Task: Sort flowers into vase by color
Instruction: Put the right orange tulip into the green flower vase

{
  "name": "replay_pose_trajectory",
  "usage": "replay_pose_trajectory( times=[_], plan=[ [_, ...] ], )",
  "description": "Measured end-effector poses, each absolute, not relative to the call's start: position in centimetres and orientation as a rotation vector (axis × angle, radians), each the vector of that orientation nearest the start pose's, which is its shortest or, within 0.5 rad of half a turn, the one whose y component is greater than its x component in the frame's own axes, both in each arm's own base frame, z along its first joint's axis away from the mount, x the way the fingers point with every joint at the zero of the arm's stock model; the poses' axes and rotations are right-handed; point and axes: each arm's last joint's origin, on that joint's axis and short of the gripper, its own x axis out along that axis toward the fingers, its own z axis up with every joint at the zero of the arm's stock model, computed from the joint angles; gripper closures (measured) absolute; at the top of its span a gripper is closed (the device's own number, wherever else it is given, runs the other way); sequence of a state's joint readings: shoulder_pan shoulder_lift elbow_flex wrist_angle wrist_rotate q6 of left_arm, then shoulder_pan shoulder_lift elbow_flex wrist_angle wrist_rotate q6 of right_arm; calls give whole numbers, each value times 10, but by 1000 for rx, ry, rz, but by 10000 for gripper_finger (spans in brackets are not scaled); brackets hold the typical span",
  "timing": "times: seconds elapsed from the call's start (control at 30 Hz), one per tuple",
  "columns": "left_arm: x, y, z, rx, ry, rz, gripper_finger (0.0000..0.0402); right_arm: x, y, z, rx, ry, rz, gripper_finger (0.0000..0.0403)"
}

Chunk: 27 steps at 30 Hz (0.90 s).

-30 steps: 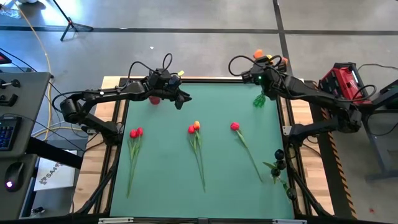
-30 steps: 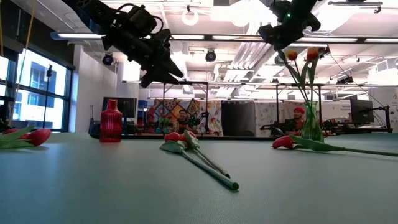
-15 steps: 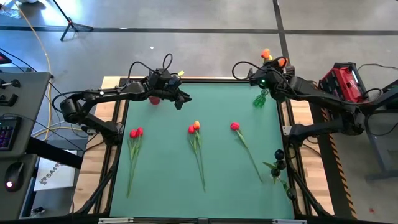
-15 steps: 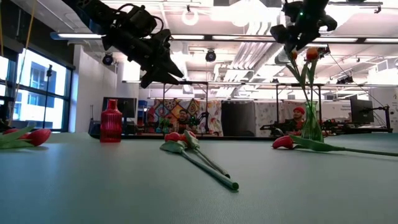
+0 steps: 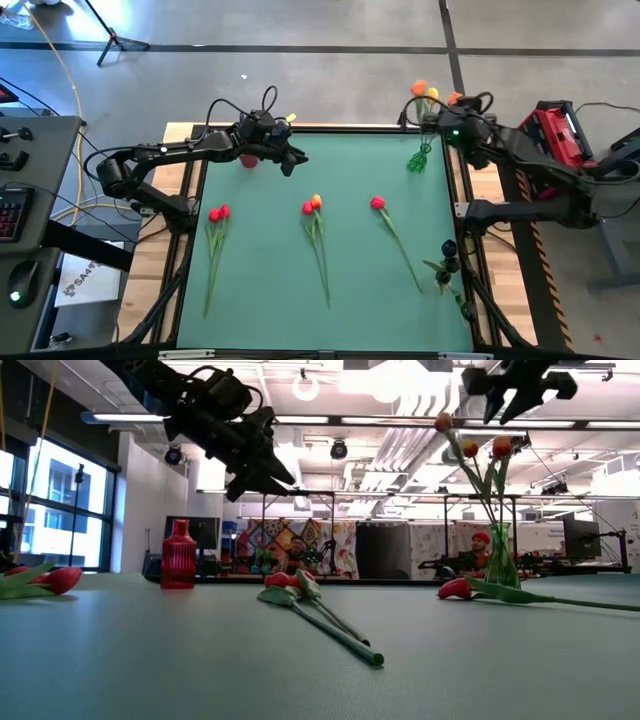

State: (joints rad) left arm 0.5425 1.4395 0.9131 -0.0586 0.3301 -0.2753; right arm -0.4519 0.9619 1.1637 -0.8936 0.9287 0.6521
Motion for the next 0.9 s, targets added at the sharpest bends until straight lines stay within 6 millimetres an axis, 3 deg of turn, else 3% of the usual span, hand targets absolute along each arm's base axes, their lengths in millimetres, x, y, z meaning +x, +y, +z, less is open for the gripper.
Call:
replay_pose_trajectory(
  times=[0.13, 0.3, 0.43, 0.73, 0.9],
  plan=[
    [271, 153, 249, -479, 420, 268, 276, 126, -86, 380, 393, 213, -1444, 273],
    [280, 156, 276, -391, 184, 198, 276, 119, -80, 392, 468, 135, -1278, 273],
    [290, 162, 296, -338, 104, 183, 267, 115, -73, 398, 538, 101, -1111, 273],
    [347, 191, 315, -282, 62, 153, 220, 105, -59, 398, 653, 183, -806, 273],
    [383, 209, 329, -232, 2, 206, 205, 97, -54, 388, 693, 301, -819, 273]
  ],
)
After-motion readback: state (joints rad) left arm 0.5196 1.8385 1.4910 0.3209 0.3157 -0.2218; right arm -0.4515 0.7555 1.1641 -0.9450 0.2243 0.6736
